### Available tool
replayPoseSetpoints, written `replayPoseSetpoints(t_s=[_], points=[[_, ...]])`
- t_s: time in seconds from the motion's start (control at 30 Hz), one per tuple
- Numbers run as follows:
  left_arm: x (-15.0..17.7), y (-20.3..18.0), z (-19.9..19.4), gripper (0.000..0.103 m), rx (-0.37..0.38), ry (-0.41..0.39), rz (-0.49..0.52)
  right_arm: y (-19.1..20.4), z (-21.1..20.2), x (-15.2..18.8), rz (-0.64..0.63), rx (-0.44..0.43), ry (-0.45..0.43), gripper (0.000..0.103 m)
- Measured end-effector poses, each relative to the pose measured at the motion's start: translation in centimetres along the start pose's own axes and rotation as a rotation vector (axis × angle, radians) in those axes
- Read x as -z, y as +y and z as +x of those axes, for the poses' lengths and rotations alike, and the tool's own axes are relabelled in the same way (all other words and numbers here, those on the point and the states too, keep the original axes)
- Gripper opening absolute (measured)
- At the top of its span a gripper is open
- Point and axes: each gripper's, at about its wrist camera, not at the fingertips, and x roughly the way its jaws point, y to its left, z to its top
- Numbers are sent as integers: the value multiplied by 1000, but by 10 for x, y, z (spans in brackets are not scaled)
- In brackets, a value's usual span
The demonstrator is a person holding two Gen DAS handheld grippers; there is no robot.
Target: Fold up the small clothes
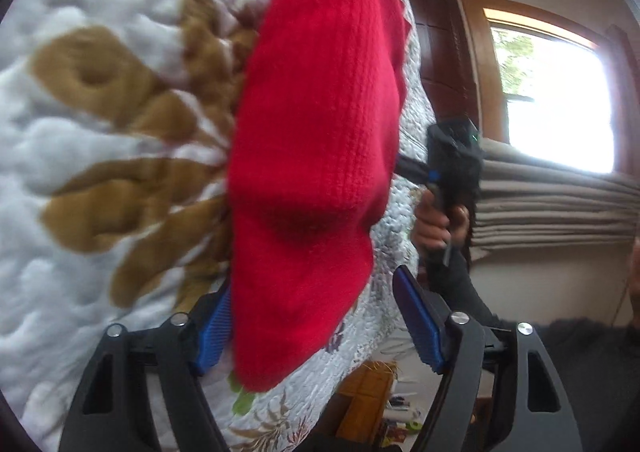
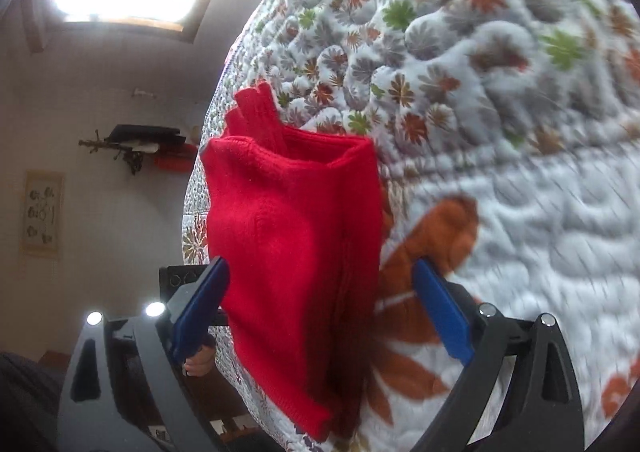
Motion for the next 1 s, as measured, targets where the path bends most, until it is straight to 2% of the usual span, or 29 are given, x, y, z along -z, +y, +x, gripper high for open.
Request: replayPoseSetpoints(t_s=[0.2,0.4,0.53,1.0], points=[[-10,0,22,64,72,63,27,-8,6,-13,-17,-63,30,94],[-13,8,25,55,110,60,19,-8,13,-12,-73,-103,22,99],[-9,7,24,55,103,56,30,3,30,-15,-105,-149,21,100],[-4,-10,38,54,83,103,53,38,60,-25,-217,-158,41,101]])
